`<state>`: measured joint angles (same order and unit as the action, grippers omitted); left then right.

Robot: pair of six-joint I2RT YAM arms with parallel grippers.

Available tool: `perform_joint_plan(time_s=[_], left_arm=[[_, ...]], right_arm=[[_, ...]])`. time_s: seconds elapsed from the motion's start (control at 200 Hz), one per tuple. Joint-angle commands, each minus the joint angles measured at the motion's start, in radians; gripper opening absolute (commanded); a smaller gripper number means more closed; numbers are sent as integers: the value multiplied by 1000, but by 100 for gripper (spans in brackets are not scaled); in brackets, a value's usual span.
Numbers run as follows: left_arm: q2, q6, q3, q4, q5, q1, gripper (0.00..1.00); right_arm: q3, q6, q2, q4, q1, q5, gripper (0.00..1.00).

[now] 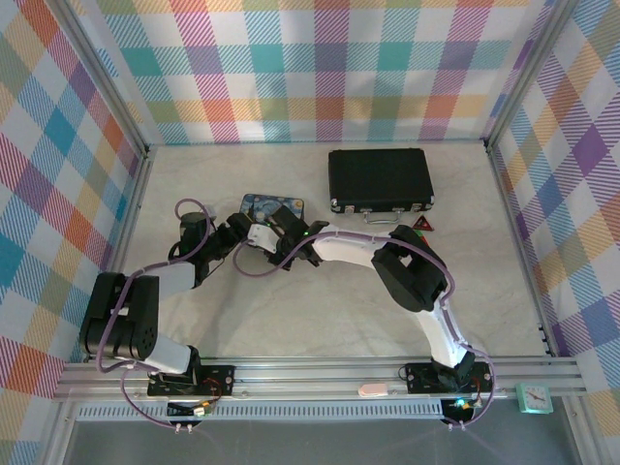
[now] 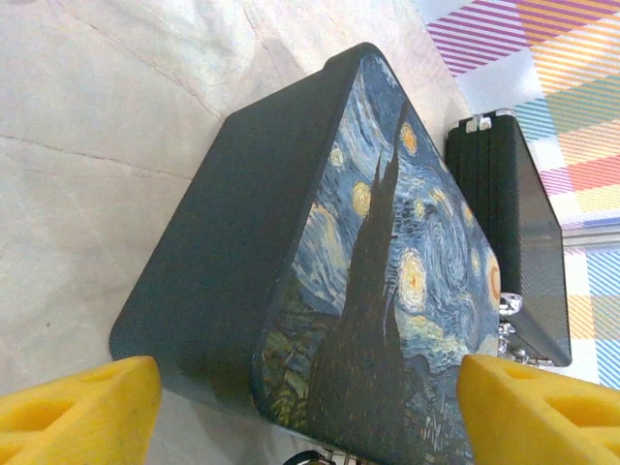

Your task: Unlock a padlock with a key

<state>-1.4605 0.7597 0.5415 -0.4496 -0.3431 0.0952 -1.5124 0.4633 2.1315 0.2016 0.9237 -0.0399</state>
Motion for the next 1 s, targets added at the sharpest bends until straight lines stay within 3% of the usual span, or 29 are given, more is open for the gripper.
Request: perform_joint_plan(time_s=[0.0,0.605,0.765,0.995], left_arm=[[78,-8,35,92,38,0,82],[341,-9,48,396,176,-108,87],[355,-20,37,428,179,-111,88],[373,-19,9,424,211,-112,88]], right_arm=[[33,-22,-67,-38,6,52,0],[106,-66,-151,-78,6,119,0],[183,-161,-231,4,6,85,0],[290,-420,-366,249,7,35,0]])
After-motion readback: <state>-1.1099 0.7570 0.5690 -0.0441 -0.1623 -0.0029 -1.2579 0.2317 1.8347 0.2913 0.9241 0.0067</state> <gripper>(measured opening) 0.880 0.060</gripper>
